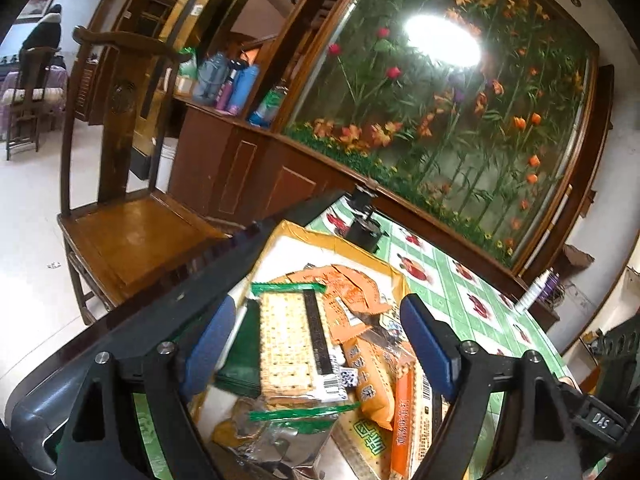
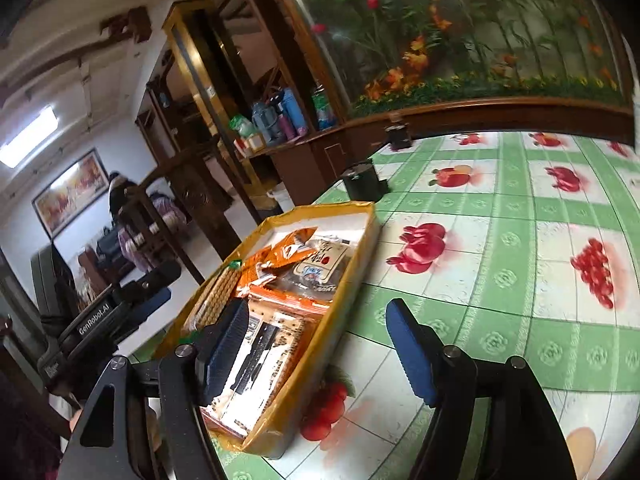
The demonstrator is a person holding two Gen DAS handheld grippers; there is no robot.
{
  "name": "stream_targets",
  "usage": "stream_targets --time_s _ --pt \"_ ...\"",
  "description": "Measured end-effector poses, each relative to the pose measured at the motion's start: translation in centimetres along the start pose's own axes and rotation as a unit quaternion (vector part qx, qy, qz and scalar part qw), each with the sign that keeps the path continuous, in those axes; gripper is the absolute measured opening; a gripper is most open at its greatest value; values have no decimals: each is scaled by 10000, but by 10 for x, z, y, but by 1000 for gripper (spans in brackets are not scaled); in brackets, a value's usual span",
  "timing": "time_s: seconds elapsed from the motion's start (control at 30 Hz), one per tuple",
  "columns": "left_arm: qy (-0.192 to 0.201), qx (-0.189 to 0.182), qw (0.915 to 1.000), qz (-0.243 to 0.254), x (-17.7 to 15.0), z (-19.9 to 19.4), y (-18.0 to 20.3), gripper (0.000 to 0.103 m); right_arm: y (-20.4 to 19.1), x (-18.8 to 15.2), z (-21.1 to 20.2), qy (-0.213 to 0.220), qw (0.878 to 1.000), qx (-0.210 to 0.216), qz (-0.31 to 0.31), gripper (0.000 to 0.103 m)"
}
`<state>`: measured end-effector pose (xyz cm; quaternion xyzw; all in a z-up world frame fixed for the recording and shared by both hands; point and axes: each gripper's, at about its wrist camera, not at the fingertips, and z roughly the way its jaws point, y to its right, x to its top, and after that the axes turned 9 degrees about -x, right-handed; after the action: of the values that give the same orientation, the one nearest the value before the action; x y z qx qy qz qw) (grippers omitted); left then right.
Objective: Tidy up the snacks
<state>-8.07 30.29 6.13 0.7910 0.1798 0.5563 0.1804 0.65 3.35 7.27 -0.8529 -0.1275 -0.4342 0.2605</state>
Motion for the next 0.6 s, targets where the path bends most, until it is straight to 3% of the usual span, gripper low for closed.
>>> stream_targets --time_s 0.1,0.23,0.37,0.47,0.6 --pt "16 83 10000 -50 0 -1 -3 84 -12 -3 3 -88 9994 47 -335 76" --pt "65 178 9998 -96 1 -1 -5 84 -37 -14 4 -409 9916 903 -828 77" --pt "152 184 9997 -91 1 -5 -7 84 -61 -27 11 -797 9794 1363 -1262 77" --pt "227 162 9996 -105 1 -8 -8 84 -69 -38 27 -1148 9747 1276 -1434 77" --pt "220 144 9995 -146 1 -8 -10 84 -78 -41 36 -1015 9755 907 -1727 77"
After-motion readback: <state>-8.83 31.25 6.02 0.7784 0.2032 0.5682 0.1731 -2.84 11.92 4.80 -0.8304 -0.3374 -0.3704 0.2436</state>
